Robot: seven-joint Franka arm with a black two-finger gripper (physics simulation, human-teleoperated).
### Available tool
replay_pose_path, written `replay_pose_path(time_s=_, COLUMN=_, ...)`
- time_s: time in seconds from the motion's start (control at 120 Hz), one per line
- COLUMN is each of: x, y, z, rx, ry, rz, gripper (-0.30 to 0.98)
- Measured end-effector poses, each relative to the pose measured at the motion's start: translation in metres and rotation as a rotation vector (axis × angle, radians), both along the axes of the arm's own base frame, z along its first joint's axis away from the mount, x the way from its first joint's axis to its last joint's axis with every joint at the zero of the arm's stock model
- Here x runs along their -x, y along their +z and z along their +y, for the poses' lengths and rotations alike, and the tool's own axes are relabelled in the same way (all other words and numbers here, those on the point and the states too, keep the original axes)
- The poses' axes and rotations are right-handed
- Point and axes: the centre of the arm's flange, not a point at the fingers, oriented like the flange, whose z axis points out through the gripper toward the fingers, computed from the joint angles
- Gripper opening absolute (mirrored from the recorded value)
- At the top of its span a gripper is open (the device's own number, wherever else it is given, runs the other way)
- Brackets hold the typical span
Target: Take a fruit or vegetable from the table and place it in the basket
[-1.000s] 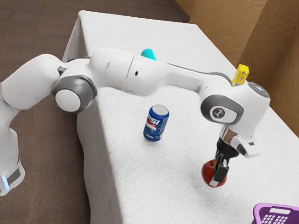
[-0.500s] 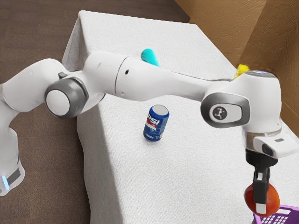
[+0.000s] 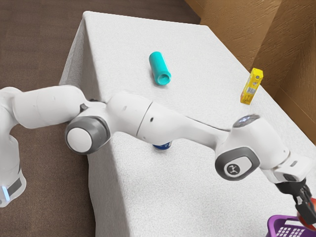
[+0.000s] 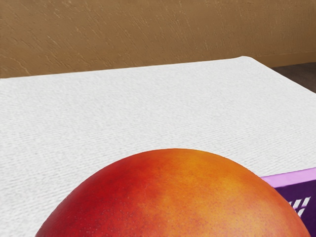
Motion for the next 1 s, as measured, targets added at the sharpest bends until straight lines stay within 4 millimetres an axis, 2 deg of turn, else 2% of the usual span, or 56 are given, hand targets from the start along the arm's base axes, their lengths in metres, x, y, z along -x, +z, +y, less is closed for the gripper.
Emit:
replay_pose_path(time_s=0.192, x=0.004, y=0.002, z=-0.008, rx=0.056, ry=0.023, rz=-0.065, gripper=0.47)
replay_pose_path(time_s=0.425, x=0.025, y=0.010, z=-0.039, rx=0.093, ry=-0.006, rz=-0.095, gripper=0.47)
replay_pose_path(time_s=0.583, x=0.035, y=0.014, z=-0.053, rx=0.105, ry=-0.023, rz=-0.104, gripper=0.47)
replay_pose_path(time_s=0.692, x=0.041, y=0.026, z=-0.056, rx=0.103, ry=-0.032, rz=-0.099, gripper=0.47)
replay_pose_path(time_s=0.817, x=0.042, y=0.026, z=-0.058, rx=0.087, ry=-0.037, rz=-0.080, gripper=0.47)
replay_pose_path(time_s=0.892, x=0.042, y=0.025, z=-0.059, rx=0.083, ry=-0.042, rz=-0.064, gripper=0.59)
replay_pose_path(time_s=1.0, x=0.042, y=0.021, z=-0.060, rx=0.074, ry=-0.049, rz=-0.044, gripper=0.64)
